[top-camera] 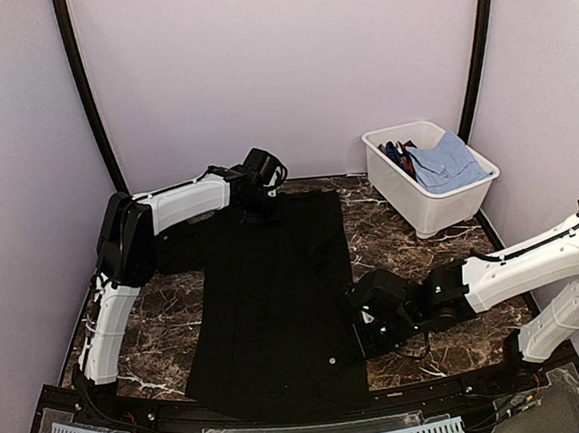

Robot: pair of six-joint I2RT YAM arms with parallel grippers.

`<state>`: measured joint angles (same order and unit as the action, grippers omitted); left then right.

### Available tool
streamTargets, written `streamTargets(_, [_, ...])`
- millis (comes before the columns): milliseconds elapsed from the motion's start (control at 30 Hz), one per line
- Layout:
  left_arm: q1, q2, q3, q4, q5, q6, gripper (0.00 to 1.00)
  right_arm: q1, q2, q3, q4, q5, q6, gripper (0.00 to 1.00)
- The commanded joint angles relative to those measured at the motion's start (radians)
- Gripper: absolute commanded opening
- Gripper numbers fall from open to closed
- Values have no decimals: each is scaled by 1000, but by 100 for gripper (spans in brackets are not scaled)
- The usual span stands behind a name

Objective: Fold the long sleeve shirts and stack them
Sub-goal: Pick up the sleeve from the center of the board.

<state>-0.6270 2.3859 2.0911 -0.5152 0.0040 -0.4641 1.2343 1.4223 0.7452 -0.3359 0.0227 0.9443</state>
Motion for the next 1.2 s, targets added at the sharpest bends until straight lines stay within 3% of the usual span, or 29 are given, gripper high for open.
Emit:
streamTargets(0, [7, -111, -38, -43, -80, -20, 0, 21, -24, -14, -16, -58, -7, 0])
streamTargets(367, [13, -134, -75, -55, -130, -21, 0, 23, -23, 11, -10, -78, -20, 0])
streamTargets(633, [38, -72, 4, -51, -127, 28, 0, 7, 14, 96, -4, -71, -50, 0])
streamTargets(1000, [57, 43, 151, -54, -87, 98, 1, -142, 74, 227, 28, -137, -136, 0])
streamTargets(1067, [60, 56, 163, -56, -74, 102, 9, -167, 83, 219, 43, -148, -136, 0])
streamTargets(1167, [64, 60, 170, -82, -63, 94, 40, -201, 82, 181, 79, -180, -121, 0])
